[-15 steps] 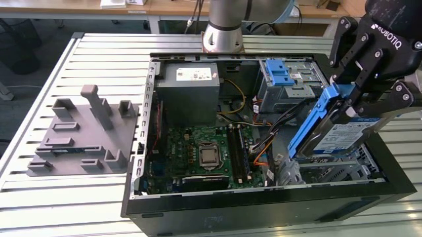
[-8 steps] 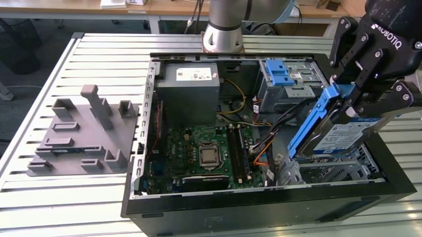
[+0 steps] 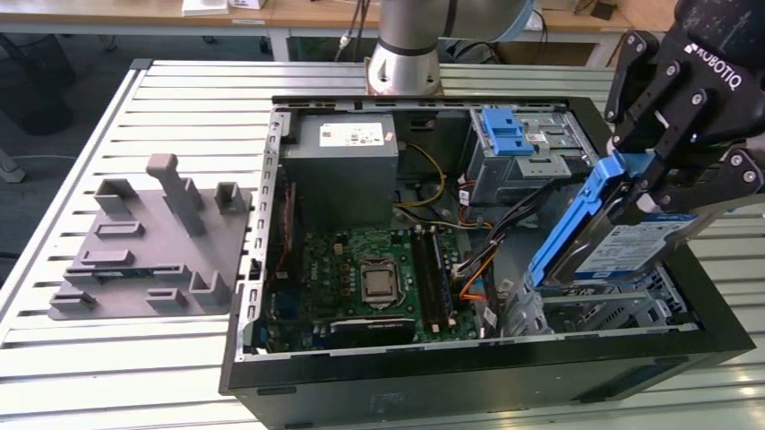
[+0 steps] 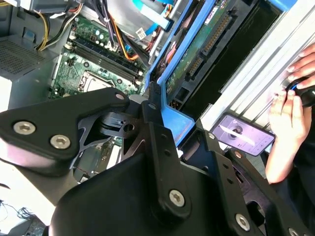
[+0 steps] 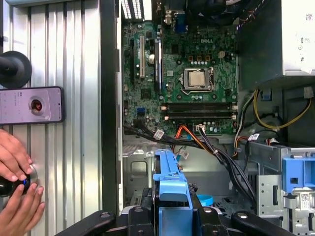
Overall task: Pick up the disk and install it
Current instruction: 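Insert the disk into the insertion slot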
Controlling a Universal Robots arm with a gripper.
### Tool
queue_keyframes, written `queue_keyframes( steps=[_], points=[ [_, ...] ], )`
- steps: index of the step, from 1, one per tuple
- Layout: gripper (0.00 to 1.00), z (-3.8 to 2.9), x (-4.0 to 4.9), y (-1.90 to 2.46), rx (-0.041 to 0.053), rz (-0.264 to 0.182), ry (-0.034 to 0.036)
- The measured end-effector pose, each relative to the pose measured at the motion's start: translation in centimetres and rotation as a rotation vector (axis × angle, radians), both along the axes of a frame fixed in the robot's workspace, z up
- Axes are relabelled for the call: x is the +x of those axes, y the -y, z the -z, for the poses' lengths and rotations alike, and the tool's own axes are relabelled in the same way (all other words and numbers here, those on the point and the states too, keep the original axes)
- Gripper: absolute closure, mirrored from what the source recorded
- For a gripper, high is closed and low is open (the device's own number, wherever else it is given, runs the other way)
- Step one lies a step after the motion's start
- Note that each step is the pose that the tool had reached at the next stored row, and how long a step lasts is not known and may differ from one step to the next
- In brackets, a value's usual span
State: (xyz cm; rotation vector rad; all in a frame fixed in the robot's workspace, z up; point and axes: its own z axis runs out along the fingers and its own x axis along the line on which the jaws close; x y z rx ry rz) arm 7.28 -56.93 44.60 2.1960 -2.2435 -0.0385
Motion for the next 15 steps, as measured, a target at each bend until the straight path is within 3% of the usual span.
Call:
queue_keyframes(
  steps=[3,15],
  points=[
    [0.64,0.07,0.59,-0.01,0.0002,0.000,0.0001],
    [0.64,0.54,0.63,0.24,0.0002,0.002,0.0001]
  ],
)
